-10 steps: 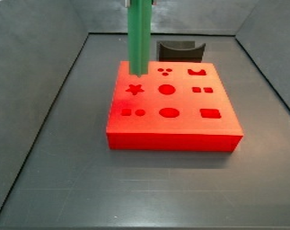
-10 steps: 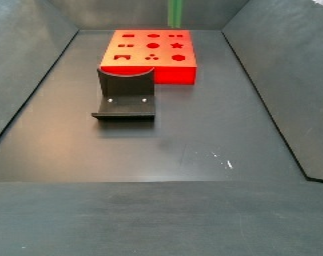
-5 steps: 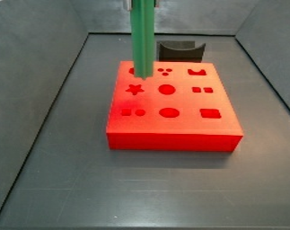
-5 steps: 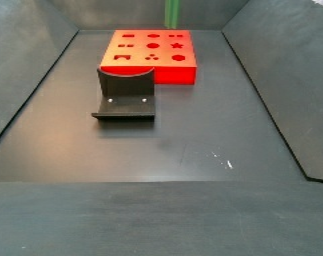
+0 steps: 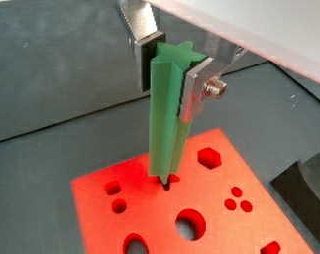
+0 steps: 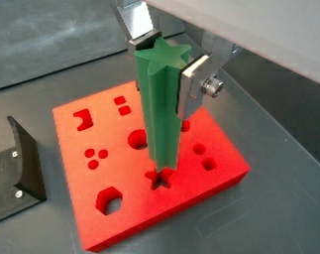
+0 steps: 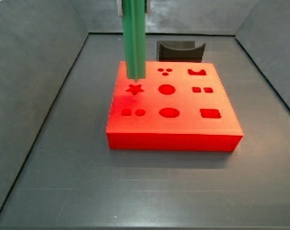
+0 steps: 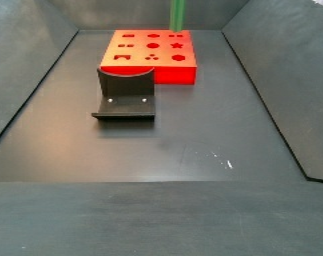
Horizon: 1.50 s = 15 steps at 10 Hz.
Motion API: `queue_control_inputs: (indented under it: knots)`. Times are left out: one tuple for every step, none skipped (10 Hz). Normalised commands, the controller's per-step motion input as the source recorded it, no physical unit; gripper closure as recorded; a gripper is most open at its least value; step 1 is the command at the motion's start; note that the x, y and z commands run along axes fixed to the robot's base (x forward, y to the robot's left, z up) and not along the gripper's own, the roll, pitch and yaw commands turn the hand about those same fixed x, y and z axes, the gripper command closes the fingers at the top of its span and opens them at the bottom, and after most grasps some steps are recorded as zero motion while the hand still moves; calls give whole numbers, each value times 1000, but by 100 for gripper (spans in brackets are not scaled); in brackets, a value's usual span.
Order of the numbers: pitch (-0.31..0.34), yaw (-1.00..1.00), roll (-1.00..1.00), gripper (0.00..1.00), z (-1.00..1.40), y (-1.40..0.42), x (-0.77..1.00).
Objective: Insert the star object.
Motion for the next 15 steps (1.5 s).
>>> queue_control_inputs:
  knots:
    - [113,-57,153,100,-220,31,14]
    - [114,-106,173,100,-317,100,0]
    - [104,-120,171,100,-326,91,0]
    - [10,-74,66,100,-246,51,0]
    - [0,-26,6,100,-109,0,0]
    - [-3,0,-23,100,-69,-20,9]
    - [-11,-51,-53,100,-149,0,29]
    - [-33,-37,-124,100,-191,9,111]
    - [-54,-37,-171,100,-206,0,189]
    - [-71,-31,-187,100,-220,0,214]
    - [-71,-51,-173,100,-269,6,171]
    - [-4,-94,-59,100,-226,137,14]
    - [0,-54,-14,100,-71,154,-6]
    - [0,-63,-20,100,0,194,-189]
    - [0,0,-23,100,0,103,-191]
